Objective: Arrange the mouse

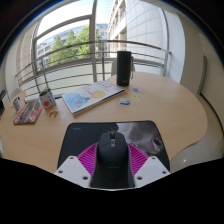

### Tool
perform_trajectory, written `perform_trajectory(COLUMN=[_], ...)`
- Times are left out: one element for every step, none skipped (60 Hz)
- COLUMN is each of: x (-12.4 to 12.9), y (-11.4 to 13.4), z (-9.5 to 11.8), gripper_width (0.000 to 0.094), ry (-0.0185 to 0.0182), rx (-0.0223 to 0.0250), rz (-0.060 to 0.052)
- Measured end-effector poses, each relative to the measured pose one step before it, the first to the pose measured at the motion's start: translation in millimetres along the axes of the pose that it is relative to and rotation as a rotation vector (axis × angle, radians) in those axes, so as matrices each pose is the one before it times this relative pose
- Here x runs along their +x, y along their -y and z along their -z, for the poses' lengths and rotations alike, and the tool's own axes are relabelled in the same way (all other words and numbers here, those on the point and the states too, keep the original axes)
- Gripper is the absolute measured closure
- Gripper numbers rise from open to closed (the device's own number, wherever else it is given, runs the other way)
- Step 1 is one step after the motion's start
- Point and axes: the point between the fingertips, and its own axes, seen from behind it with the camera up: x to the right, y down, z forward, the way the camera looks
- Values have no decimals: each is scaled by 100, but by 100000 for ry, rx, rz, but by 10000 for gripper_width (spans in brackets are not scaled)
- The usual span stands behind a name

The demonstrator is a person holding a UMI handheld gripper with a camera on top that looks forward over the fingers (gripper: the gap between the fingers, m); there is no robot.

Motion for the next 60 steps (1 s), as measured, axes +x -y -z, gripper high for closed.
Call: perform_trajectory(x=[85, 12, -47, -35, -52, -58, -26, -143, 62, 39, 49, 72, 112, -137, -2, -138, -78, -98, -24, -38, -51, -56, -50, -51, 8, -9, -17, -43, -33, -67, 16, -68, -92, -71, -55, -55, -67, -63, -25, -48, -39, -33, -44, -32, -41, -44, -95, -50, -42, -61, -48, -51, -22, -55, -39, -143, -36, 27, -1, 6], y=[-373, -341, -280, -264, -237, -259, -238, 179, 80, 118, 161, 209, 448, 112, 322, 208, 191, 256, 184, 206, 218, 194, 217, 169, 250, 185, 157, 131, 142, 119, 52, 27, 89, 93, 82, 38, 22, 23, 4, 4, -17, -42, -49, -61, -79, -106, -179, -61, -92, -112, -97, -79, -59, -51, -52, -176, -42, -58, -88, -78], z=[-264, -259, -206, -170, -174, -114, -37, 200, 44, 110, 163, 196, 434, 195, 319, 284, 329, 348, 402, 433, 472, 502, 558, 846, 509, 583, 644, 712, 729, 784, 1186, 742, 803, 848, 863, 869, 877, 881, 1082, 892, 794, 780, 828, 800, 787, 831, 852, 809, 679, 662, 620, 625, 606, 561, 529, 250, 565, 490, 443, 397], gripper_width=[508, 495, 484, 470, 457, 443, 427, 414, 398, 375, 342, 295, 243, 184, 125, 76, 87, 100, 103, 99, 95, 92, 89, 90, 88, 86, 88, 88, 87, 85, 84, 84, 86, 84, 86, 87, 90, 91, 91, 92, 93, 93, 92, 91, 93, 92, 92, 92, 90, 91, 91, 93, 93, 94, 94, 91, 91, 92, 93, 93], ry=[321, 523, 668, 702, 713, 716, 507, -21, -11, -135, -240, -497, 11, -13, 337, 256, -123, 19, -283, -322, -316, -253, -329, -325, -524, -679, -587, -550, -527, -509, -424, -476, -409, -378, -424, -410, -441, -389, -392, -451, -527, -476, -321, -285, -308, -316, -259, -81, -53, -31, -35, -159, -185, -123, -49, -229, -33, -87, 34, 94], rx=[-623, -604, -497, -579, -634, -807, -904, 35, 450, 414, 480, 616, -3, 667, 448, 609, 493, 290, 377, 513, 527, 499, 542, 567, 615, 596, 492, 406, 518, 562, 479, 349, 536, 713, 787, 621, 549, 626, 636, 593, 530, 440, 455, 451, 427, 296, 259, 13, 84, 125, 155, 168, 218, 286, 291, 493, 237, 240, 80, 28], rz=[212, 119, 49, 21, -60, -161, -192, 136, 271, 393, 478, 509, 651, 648, 624, 452, 296, 225, 210, 166, 233, 308, 283, 210, 216, 200, 180, 92, -24, -57, -55, 84, -21, -83, -78, 41, 206, 269, 325, 236, 299, 323, 332, 188, 47, 16, 98, -7, 21, -34, -49, -13, 17, 63, 141, 234, 83, 1, -109, -152])
